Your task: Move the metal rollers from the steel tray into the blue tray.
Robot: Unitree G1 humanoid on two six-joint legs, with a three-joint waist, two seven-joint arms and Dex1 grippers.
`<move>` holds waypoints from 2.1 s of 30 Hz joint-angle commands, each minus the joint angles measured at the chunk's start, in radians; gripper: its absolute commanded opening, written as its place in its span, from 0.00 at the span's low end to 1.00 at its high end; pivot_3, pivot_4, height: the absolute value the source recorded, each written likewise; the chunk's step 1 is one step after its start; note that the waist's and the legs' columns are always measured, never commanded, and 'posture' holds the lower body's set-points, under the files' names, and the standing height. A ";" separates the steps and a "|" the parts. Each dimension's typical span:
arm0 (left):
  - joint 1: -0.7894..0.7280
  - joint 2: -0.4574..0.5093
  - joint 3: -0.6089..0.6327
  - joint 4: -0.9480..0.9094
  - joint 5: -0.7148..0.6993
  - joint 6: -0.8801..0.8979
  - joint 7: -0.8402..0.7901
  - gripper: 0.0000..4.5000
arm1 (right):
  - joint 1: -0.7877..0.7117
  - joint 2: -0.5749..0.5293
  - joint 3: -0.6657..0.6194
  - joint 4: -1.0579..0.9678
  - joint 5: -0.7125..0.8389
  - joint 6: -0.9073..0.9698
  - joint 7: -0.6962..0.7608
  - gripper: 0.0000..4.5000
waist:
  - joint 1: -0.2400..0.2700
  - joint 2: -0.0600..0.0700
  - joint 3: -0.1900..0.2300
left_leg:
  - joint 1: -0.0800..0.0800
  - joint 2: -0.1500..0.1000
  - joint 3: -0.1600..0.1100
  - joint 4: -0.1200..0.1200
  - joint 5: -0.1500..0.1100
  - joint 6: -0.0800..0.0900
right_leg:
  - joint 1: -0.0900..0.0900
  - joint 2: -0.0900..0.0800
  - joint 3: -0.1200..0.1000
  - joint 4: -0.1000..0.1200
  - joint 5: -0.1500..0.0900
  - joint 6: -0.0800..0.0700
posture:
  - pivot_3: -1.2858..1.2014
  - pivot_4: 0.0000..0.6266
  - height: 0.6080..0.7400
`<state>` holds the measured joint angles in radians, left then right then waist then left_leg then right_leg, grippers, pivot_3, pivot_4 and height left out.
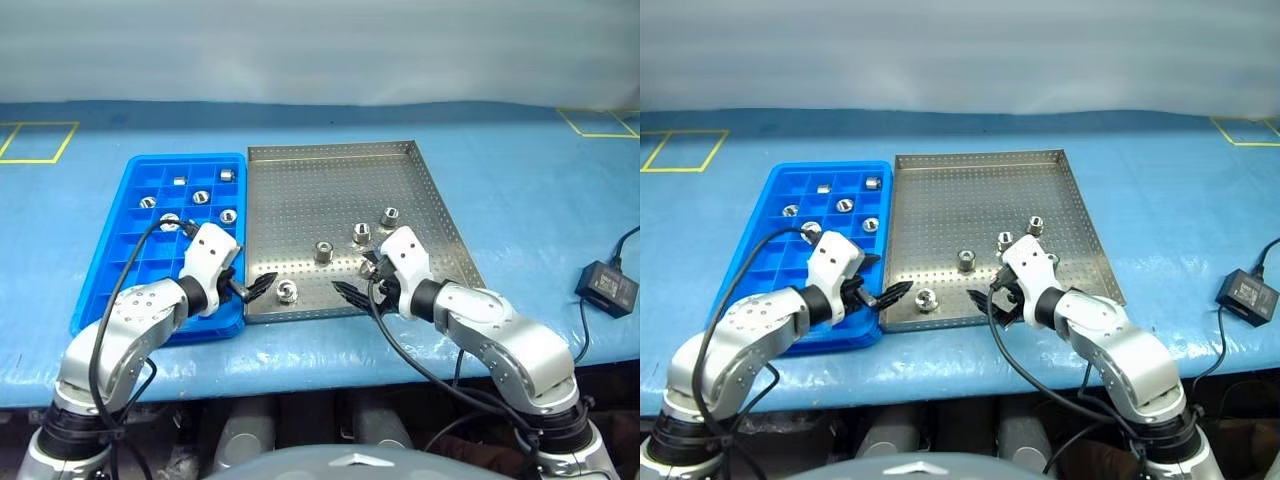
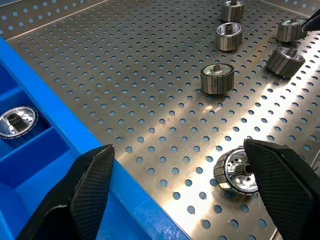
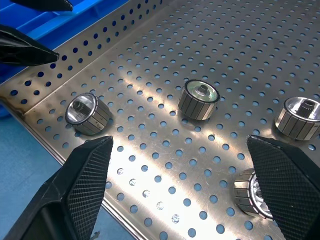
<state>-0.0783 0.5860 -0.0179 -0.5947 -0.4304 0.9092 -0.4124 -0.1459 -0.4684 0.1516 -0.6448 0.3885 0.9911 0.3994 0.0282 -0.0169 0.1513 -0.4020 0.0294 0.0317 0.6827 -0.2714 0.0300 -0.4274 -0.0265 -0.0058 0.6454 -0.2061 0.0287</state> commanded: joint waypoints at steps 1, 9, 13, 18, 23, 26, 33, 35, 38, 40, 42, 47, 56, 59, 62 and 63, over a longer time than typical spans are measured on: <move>0.000 -0.001 0.012 -0.051 0.009 -0.024 0.004 0.99 | -0.005 0.001 -0.004 -0.028 -0.012 -0.032 -0.009 1.00 | 0.000 0.000 0.000 | 0.000 0.000 0.000 0.000 0.000 0.000 | 0.000 0.000 0.000 0.000 0.000 0.000 | 0.55 0.24 1.00; 0.004 0.012 0.007 -0.054 0.015 -0.017 0.002 0.99 | -0.002 0.000 0.006 -0.021 -0.026 -0.042 -0.013 1.00 | 0.000 0.000 0.000 | 0.000 0.000 0.000 0.000 0.000 0.000 | 0.000 0.000 0.000 0.000 0.000 0.000 | 0.55 0.24 1.00; 0.005 0.013 0.004 -0.054 0.021 -0.015 -0.004 0.99 | -0.001 0.000 0.007 -0.020 -0.033 -0.041 -0.013 1.00 | 0.000 0.000 0.000 | 0.000 0.000 0.000 0.000 0.000 0.000 | 0.000 0.000 0.000 0.000 0.000 0.000 | 0.55 0.24 1.00; 0.000 0.017 0.000 -0.052 0.022 -0.002 -0.007 0.99 | -0.001 0.004 0.011 -0.017 -0.039 -0.046 -0.016 1.00 | 0.000 0.000 0.000 | 0.000 0.000 0.000 0.000 0.000 0.000 | 0.000 0.000 0.000 0.000 0.000 0.000 | 0.55 0.24 1.00; -0.002 0.020 -0.003 -0.051 0.020 0.004 -0.011 0.99 | 0.001 0.012 0.015 -0.020 -0.041 -0.048 -0.018 1.00 | 0.000 0.000 0.000 | 0.000 0.000 0.000 0.000 0.000 0.000 | 0.000 0.000 0.000 0.000 0.000 0.000 | 0.55 0.24 1.00; -0.003 0.020 -0.004 -0.050 0.020 0.006 -0.011 0.99 | 0.002 0.012 0.015 -0.020 -0.043 -0.047 -0.018 1.00 | 0.000 0.000 0.000 | 0.000 0.000 0.000 0.000 0.000 0.000 | 0.000 0.000 0.000 0.000 0.000 0.000 | 0.55 0.24 1.00; -0.035 0.008 -0.017 -0.043 0.014 0.005 -0.016 0.99 | 0.000 0.014 0.015 -0.022 -0.047 -0.045 -0.018 1.00 | 0.000 0.000 0.000 | 0.000 0.000 0.000 0.000 0.000 0.000 | 0.000 0.000 0.000 0.000 0.000 0.000 | 0.55 0.24 1.00; -0.081 -0.009 -0.037 -0.024 0.012 0.024 -0.010 0.99 | -0.002 0.015 0.015 -0.019 -0.047 -0.045 -0.018 1.00 | 0.003 0.000 0.000 | 0.000 0.000 0.000 0.000 0.000 0.000 | 0.000 0.000 0.000 0.000 0.000 0.000 | 0.55 0.24 1.00; -0.191 -0.039 -0.114 0.036 0.031 0.066 -0.005 0.99 | -0.004 0.017 0.015 -0.015 -0.049 -0.047 -0.018 1.00 | 0.010 -0.001 0.000 | 0.000 -0.001 0.000 0.001 0.000 0.000 | 0.001 0.000 0.000 0.000 0.000 0.000 | 0.55 0.24 1.00; -0.253 -0.062 -0.157 0.084 0.048 0.077 -0.002 0.99 | -0.007 0.019 0.017 -0.009 -0.051 -0.051 -0.019 1.00 | 0.009 -0.001 0.000 | 0.000 -0.002 0.000 0.001 0.000 0.001 | 0.001 0.000 0.000 0.000 0.001 0.001 | 0.55 0.24 1.00; -0.313 -0.094 -0.197 0.142 0.064 0.077 -0.003 0.99 | -0.009 0.022 0.020 -0.005 -0.056 -0.056 -0.020 1.00 | 0.008 -0.001 0.000 | 0.000 -0.002 0.000 0.001 0.000 0.001 | 0.001 0.000 0.001 0.000 0.001 0.001 | 0.55 0.24 1.00; -0.467 -0.224 -0.304 0.396 0.147 0.001 -0.004 0.99 | 0.005 0.027 0.029 -0.013 -0.070 -0.065 -0.033 1.00 | 0.007 -0.001 0.000 | 0.000 -0.006 0.000 0.001 0.000 0.001 | 0.001 0.001 0.001 -0.001 0.003 0.005 | 0.54 0.24 1.00; -0.539 -0.358 -0.365 0.697 0.269 -0.121 0.000 0.99 | 0.049 0.034 0.036 -0.035 -0.097 -0.076 -0.057 1.00 | -0.012 -0.001 0.000 | -0.002 -0.006 0.001 0.000 0.000 0.002 | -0.001 0.001 0.001 -0.001 0.004 0.005 | 0.52 0.24 1.00; -0.537 -0.374 -0.363 0.735 0.288 -0.132 -0.009 0.99 | 0.057 0.037 0.033 -0.039 -0.099 -0.078 -0.061 1.00 | -0.015 -0.001 0.000 | -0.002 -0.006 0.001 0.001 0.000 0.002 | -0.001 0.001 0.001 -0.001 0.004 0.006 | 0.52 0.24 1.00; -0.527 -0.383 -0.358 0.746 0.294 -0.150 -0.027 0.92 | 0.059 0.041 0.033 -0.039 -0.101 -0.079 -0.062 1.00 | -0.016 -0.001 0.000 | -0.001 -0.005 0.001 0.001 0.000 0.002 | 0.000 0.001 0.001 -0.001 0.004 0.006 | 0.52 0.24 1.00; -0.522 -0.384 -0.356 0.739 0.294 -0.158 -0.032 0.88 | 0.059 0.043 0.034 -0.039 -0.102 -0.079 -0.062 1.00 | -0.015 -0.001 0.000 | -0.001 -0.005 0.001 0.001 0.000 0.002 | 0.000 0.001 0.001 -0.001 0.004 0.006 | 0.52 0.24 1.00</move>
<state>-0.5949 0.2117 -0.3847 0.1579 -0.1426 0.7795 -0.4320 -0.0876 -0.4311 0.1915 -0.6422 0.2847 0.9356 0.3415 0.0129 -0.0177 0.1514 -0.4035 0.0245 0.0326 0.6836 -0.2716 0.0317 -0.4278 -0.0256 -0.0045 0.6447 -0.2024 0.0346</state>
